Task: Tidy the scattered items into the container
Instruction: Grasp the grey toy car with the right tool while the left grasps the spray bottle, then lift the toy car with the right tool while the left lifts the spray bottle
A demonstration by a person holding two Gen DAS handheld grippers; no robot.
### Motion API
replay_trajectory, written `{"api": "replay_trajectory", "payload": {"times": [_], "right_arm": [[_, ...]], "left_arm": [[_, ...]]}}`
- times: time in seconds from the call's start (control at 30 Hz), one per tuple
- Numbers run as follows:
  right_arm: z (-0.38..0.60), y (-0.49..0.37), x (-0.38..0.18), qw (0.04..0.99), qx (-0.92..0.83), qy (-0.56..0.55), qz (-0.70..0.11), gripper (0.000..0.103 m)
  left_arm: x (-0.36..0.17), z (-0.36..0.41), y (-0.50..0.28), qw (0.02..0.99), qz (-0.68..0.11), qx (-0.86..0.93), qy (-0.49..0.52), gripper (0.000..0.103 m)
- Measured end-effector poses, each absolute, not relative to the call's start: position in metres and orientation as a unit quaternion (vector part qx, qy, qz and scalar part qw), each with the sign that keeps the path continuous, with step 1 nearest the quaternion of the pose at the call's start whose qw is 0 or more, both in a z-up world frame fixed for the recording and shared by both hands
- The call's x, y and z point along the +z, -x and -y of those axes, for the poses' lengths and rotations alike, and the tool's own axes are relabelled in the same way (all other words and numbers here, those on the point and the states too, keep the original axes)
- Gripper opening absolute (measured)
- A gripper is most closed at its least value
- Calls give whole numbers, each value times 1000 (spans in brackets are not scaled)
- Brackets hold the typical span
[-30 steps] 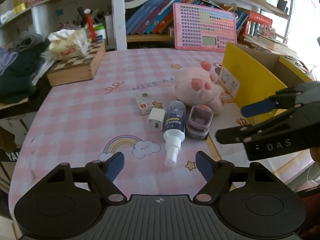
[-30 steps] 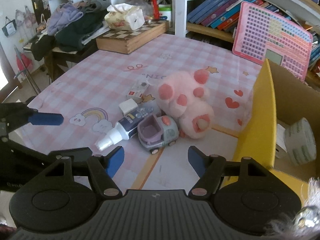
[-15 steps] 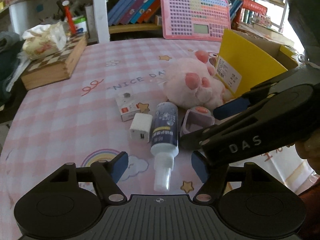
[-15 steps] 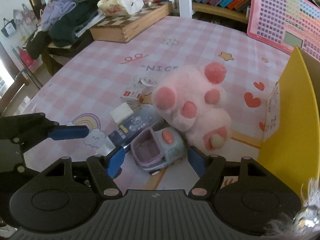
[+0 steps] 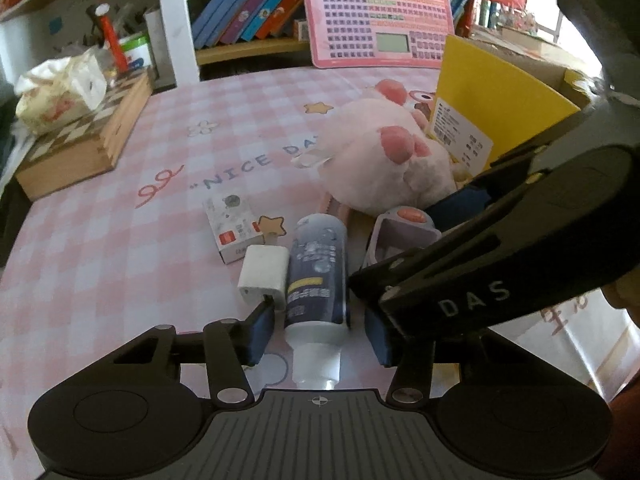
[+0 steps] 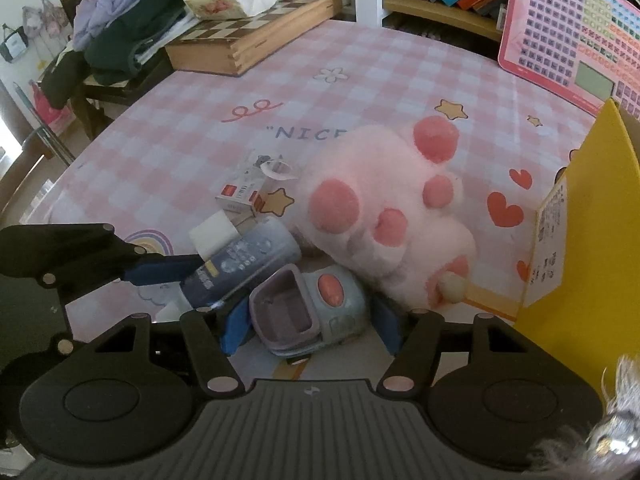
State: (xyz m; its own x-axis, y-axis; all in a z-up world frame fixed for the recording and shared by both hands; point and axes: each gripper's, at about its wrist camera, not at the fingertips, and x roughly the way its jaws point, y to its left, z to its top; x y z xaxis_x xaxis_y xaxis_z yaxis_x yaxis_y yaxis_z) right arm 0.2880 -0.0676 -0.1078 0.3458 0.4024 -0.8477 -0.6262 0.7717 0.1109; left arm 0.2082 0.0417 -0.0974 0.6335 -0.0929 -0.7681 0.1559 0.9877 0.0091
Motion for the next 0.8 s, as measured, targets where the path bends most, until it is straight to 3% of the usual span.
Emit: {"api": "replay_trajectory", "payload": {"times": [0.17,0.8], "right_arm": [[67,-289,-108,813,315,121,-475,61],[90,-239,-64,843,313,90,-429,61]], "left_arm": [[-96,-41,-206,904,-419,-71,-43,33],[-53,-65,-157,928,-369,-57,8,32]]}}
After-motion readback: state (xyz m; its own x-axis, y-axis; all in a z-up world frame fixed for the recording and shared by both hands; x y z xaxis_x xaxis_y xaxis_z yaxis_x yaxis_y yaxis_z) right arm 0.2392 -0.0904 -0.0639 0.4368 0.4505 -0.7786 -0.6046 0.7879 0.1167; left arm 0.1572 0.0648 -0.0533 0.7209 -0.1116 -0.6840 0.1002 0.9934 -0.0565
